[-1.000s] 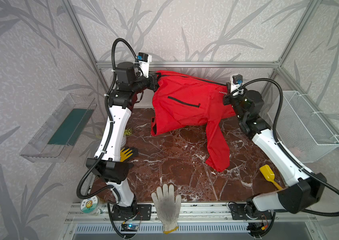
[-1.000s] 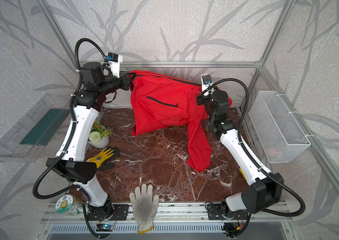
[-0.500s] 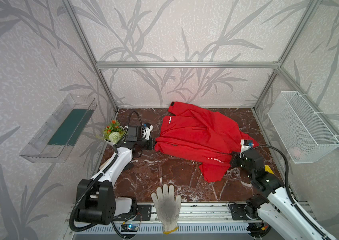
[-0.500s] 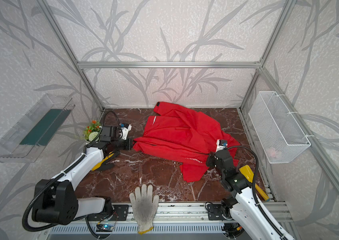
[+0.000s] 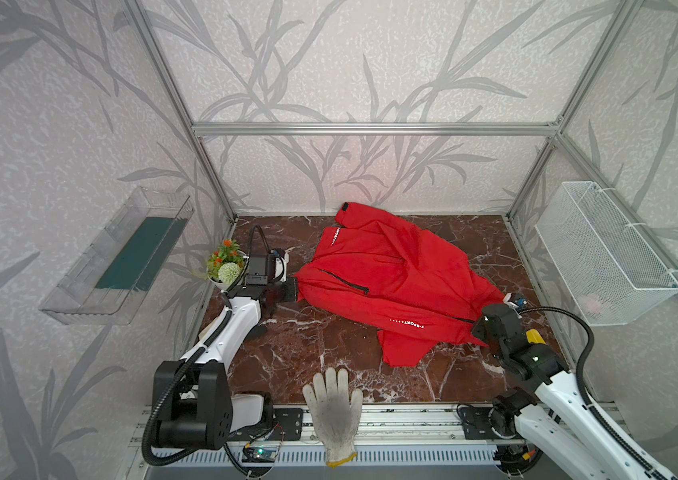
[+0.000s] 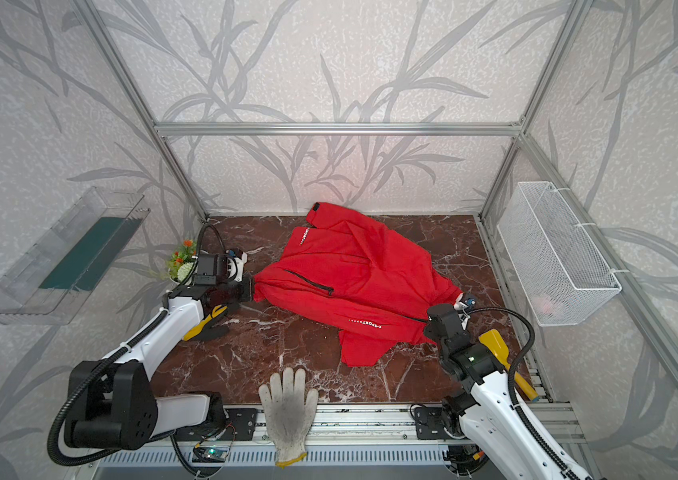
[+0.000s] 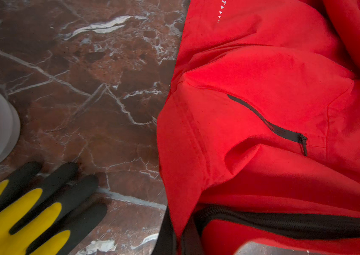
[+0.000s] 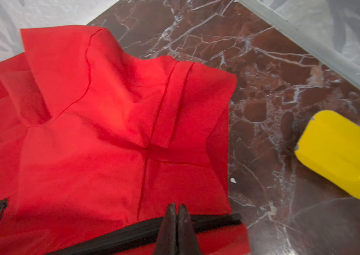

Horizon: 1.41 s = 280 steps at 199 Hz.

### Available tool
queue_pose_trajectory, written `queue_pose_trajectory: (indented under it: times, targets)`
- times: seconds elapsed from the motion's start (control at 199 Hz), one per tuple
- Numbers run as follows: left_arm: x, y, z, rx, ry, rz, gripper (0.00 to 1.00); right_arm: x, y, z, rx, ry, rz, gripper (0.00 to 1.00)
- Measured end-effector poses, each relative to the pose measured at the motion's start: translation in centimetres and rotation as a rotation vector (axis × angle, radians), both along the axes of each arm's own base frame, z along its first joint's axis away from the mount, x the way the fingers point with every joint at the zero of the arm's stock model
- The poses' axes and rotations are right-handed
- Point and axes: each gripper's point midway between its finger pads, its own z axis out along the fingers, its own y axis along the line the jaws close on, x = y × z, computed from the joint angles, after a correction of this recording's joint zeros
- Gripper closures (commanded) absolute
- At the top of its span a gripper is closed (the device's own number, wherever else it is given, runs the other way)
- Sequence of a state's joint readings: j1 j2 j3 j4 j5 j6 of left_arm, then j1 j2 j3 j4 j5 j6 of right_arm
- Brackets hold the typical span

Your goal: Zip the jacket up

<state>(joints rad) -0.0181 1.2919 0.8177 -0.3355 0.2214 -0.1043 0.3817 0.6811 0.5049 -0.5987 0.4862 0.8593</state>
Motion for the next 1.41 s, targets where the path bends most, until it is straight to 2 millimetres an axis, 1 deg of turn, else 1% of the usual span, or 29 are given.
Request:
queue_pose_trajectory:
  times: [0.281, 0.452, 0.462, 0.483, 0.538, 0.558, 0.568, 0.583, 0.593, 0.633, 0.653, 0.663, 0.668, 0.674, 0.709, 0.754, 0.789, 0.834, 0.885, 0.955, 1.0, 1.066, 1.121, 1.161, 1.201, 1.226, 1.277, 1.347, 1.407]
  targets:
    - [0.2, 0.9, 0.0, 0.027, -0.006, 0.046, 1.0, -0.9, -2.3, 0.0, -0.043, 0.071, -0.196, 1.0]
    - [0.2, 0.9, 0.1, 0.019, -0.004, 0.053, 1.0, -1.4, -2.7, -0.1, -0.014, 0.087, -0.285, 1.0]
    - [0.2, 0.9, 0.1, 0.019, -0.004, 0.053, 1.0, -1.4, -2.8, -0.1, -0.011, 0.087, -0.29, 0.99]
    - [0.2, 0.8, 0.1, 0.018, -0.004, 0.053, 1.0, -1.5, -2.8, -0.2, -0.006, 0.087, -0.298, 0.92]
    - [0.2, 0.8, 0.1, 0.015, -0.005, 0.052, 1.0, -1.7, -2.9, -0.3, -0.001, 0.088, -0.318, 0.63]
    - [0.2, 0.9, 0.1, 0.018, -0.005, 0.055, 1.0, -1.8, -3.2, -0.2, -0.014, 0.088, -0.326, 0.51]
    - [0.2, 0.9, 0.1, 0.018, -0.006, 0.057, 0.97, -1.9, -3.4, -0.1, -0.021, 0.088, -0.33, 0.45]
    - [0.2, 1.0, 0.1, 0.019, -0.007, 0.06, 0.91, -2.0, -3.5, -0.1, -0.03, 0.091, -0.333, 0.38]
    - [0.2, 1.1, 0.2, 0.02, -0.008, 0.063, 0.86, -2.1, -3.6, -0.1, -0.034, 0.09, -0.336, 0.35]
    - [0.2, 1.3, 0.2, 0.018, -0.01, 0.071, 0.61, -2.4, -4.0, 0.1, -0.05, 0.09, -0.342, 0.31]
    - [0.2, 1.3, 0.2, 0.014, -0.01, 0.073, 0.53, -2.4, -4.1, 0.2, -0.055, 0.086, -0.34, 0.31]
    - [0.2, 1.4, 0.3, 0.014, -0.011, 0.074, 0.52, -2.5, -4.2, 0.3, -0.058, 0.085, -0.337, 0.3]
    - [0.2, 1.4, 0.3, 0.013, -0.011, 0.075, 0.48, -2.5, -4.2, 0.3, -0.059, 0.084, -0.336, 0.3]
    - [0.2, 1.3, 0.3, 0.009, -0.011, 0.077, 0.48, -2.5, -4.2, 0.4, -0.062, 0.082, -0.333, 0.3]
    - [0.3, 1.3, 0.4, -0.007, -0.012, 0.085, 0.4, -2.6, -4.3, 0.7, -0.063, 0.071, -0.325, 0.3]
    - [0.4, 1.2, 0.6, -0.024, -0.016, 0.099, 0.35, -2.6, -4.3, 1.1, -0.062, 0.056, -0.313, 0.3]
    - [0.4, 0.6, 0.7, -0.033, -0.02, 0.094, 0.3, -2.6, -4.3, 1.2, -0.066, 0.052, -0.302, 0.3]
    - [0.5, -1.0, 1.0, -0.036, -0.027, 0.056, 0.22, -2.6, -4.2, 1.4, -0.072, 0.051, -0.289, 0.3]
    - [0.4, -3.7, 1.7, -0.013, -0.043, -0.02, 0.18, -2.4, -4.0, 1.4, -0.08, 0.067, -0.269, 0.3]
    - [0.5, -7.4, 3.2, 0.002, -0.084, -0.121, 0.19, -1.5, -3.0, 1.1, -0.087, 0.11, -0.213, 0.31]
    - [0.6, -9.5, 4.3, -0.005, -0.111, -0.174, 0.22, -0.4, -1.9, 0.9, -0.084, 0.144, -0.155, 0.32]
    - [1.0, -11.8, 5.5, -0.019, -0.135, -0.226, 0.27, 1.4, 0.1, 0.5, -0.072, 0.201, -0.057, 0.36]
    - [1.5, -13.9, 5.8, -0.025, -0.131, -0.276, 0.31, 3.2, 2.2, -0.2, -0.051, 0.258, 0.028, 0.4]
    - [1.9, -15.2, 5.9, -0.023, -0.124, -0.307, 0.37, 4.3, 3.6, -0.6, -0.042, 0.296, 0.098, 0.43]
    - [2.2, -16.8, 5.7, -0.025, -0.108, -0.343, 0.42, 5.2, 4.9, -1.1, -0.026, 0.337, 0.156, 0.46]
    - [2.2, -17.9, 5.3, -0.022, -0.095, -0.373, 0.48, 5.9, 5.9, -1.4, -0.016, 0.361, 0.201, 0.47]
    - [2.1, -19.6, 4.4, -0.022, -0.06, -0.413, 0.6, 6.9, 7.6, -2.0, 0.004, 0.398, 0.274, 0.53]
    - [1.5, -21.2, 2.8, -0.013, 0.005, -0.463, 0.75, 7.8, 9.7, -2.7, 0.034, 0.436, 0.364, 0.62]
    - [0.7, -21.9, 1.3, 0.005, 0.068, -0.501, 0.83, 8.1, 11.1, -3.5, 0.061, 0.464, 0.424, 0.7]
